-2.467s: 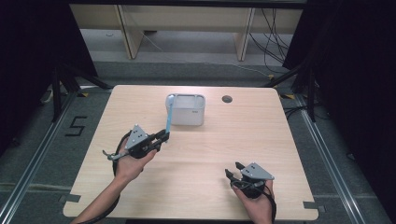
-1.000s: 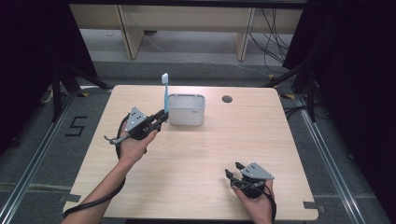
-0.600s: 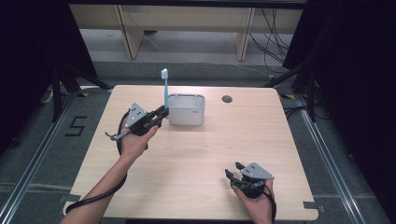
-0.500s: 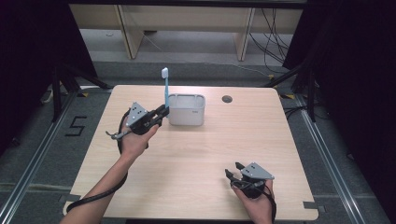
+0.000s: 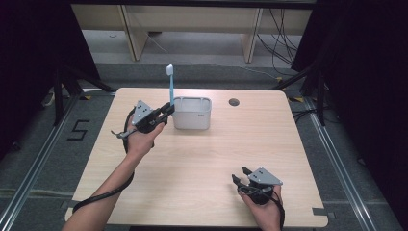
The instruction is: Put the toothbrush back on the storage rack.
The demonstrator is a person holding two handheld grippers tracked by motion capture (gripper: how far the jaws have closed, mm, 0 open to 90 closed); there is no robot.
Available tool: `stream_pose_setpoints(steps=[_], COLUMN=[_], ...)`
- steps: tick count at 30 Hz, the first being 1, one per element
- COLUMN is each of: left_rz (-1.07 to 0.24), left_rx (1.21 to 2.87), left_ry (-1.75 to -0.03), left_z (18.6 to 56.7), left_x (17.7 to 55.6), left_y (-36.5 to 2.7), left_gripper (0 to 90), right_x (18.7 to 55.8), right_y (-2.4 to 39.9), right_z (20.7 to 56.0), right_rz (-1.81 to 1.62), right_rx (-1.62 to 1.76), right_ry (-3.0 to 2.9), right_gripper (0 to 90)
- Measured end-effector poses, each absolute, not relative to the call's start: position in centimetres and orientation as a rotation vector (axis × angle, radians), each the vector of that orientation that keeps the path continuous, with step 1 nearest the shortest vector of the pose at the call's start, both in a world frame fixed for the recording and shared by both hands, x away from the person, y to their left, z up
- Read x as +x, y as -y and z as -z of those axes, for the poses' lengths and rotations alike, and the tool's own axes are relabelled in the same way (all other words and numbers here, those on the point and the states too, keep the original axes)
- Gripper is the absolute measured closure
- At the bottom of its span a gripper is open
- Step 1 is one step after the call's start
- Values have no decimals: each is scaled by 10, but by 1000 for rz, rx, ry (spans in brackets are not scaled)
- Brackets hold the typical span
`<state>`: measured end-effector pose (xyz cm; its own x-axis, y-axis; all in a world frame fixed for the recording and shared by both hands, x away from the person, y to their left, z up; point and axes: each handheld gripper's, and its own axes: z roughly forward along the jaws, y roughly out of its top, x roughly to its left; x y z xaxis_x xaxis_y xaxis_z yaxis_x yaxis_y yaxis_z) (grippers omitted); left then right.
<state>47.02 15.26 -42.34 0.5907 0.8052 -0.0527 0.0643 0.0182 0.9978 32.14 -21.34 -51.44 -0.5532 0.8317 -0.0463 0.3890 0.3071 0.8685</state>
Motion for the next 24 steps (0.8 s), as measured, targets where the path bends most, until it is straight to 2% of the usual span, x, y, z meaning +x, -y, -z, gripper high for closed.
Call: stream_pose_setpoints(steps=[24], left_rz=[-707], left_rx=[1469], left_ry=[-804], left_z=[426], left_x=[496], left_y=[-145], left_gripper=[784], right_x=[321], right_y=[213], right_z=[514], right_rz=[-1179], right_rx=[1077], right_ry=[-2084], right_gripper=[495])
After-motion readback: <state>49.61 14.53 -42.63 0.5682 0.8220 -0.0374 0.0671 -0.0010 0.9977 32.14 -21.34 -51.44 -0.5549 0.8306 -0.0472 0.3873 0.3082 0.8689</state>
